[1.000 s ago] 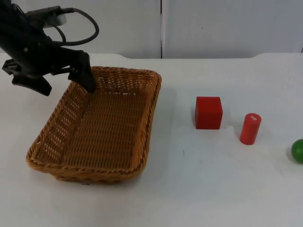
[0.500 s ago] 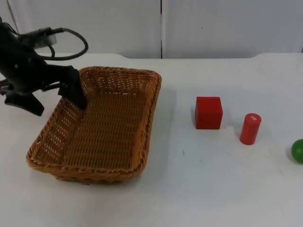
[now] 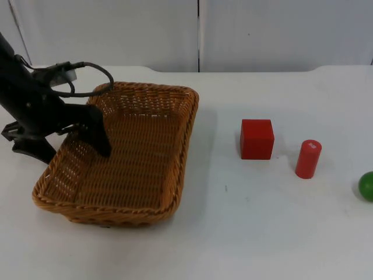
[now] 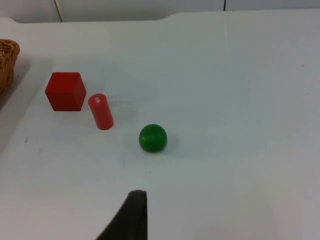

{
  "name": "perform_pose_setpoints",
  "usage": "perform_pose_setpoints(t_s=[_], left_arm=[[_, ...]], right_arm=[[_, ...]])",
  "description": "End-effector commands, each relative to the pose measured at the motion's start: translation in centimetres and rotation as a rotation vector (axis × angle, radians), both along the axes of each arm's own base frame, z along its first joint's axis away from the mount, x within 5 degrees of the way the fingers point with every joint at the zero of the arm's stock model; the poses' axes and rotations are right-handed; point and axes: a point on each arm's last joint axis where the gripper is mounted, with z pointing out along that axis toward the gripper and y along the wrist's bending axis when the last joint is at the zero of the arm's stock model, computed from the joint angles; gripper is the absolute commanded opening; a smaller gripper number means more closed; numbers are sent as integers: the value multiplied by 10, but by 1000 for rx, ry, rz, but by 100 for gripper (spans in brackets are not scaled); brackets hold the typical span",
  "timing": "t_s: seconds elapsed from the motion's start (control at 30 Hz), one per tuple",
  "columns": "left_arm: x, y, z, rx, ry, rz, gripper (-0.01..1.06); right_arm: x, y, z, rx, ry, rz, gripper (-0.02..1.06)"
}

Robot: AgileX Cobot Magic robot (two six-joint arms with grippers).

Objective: Pick up the basket with the left hand and place the object to the left of the red cylinder into the basket with the right hand.

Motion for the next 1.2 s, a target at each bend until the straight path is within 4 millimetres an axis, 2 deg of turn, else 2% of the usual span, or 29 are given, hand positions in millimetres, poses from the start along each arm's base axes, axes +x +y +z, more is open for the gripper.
perform_pose_setpoints(t_s=[0.0, 0.1, 0.17, 0.23, 0.27, 0.33, 0.37, 0.4, 0.47, 0.5, 0.57, 0.6, 0.63, 0.67, 0.87, 1.03, 1.17], left_arm=[[0, -2, -3, -9, 7, 0, 105], [0, -2, -3, -9, 9, 0, 102], [0, -2, -3, -9, 10, 2, 95], [0, -3, -3, -12, 14, 4, 80], [0, -3, -3, -12, 14, 4, 80], [0, -3, -3, -13, 17, 5, 71], [-1, -3, -3, -15, 21, 3, 65], [-1, -3, -3, -20, 25, 11, 54], [-1, -3, -3, -22, 26, 14, 50], [-1, -4, -3, -28, 28, 25, 43], [0, -5, -2, -54, 29, 52, 17], [1, -6, -2, -61, 29, 58, 8], [1, -6, -2, -61, 29, 58, 8], [1, -6, -2, -65, 29, 61, 0], [0, -7, 2, -78, 34, 66, 0], [1, -8, 22, -84, -2, 68, 0], [-2, -9, 49, -101, -33, 74, 0]], right_arm=[[0, 0, 1, -5, -10, -3, 105], [0, 0, 1, -5, -10, -3, 105], [0, 0, 1, -5, -10, -3, 105], [0, 0, 1, -5, -10, -3, 105], [0, 0, 1, -5, -10, -3, 105], [0, 0, 1, -5, -10, -3, 105], [0, 0, 1, -5, -10, -3, 105], [0, 0, 1, -5, -10, -3, 105], [0, 0, 1, -5, -10, -3, 105], [0, 0, 1, -5, -10, -3, 105], [0, 0, 1, -5, -10, -3, 105], [0, 0, 1, -5, -10, -3, 105], [0, 0, 1, -5, -10, -3, 105], [0, 0, 1, -5, -10, -3, 105], [0, 0, 1, -5, -10, -3, 105], [0, 0, 1, -5, -10, -3, 105], [0, 0, 1, -7, -10, -2, 105]])
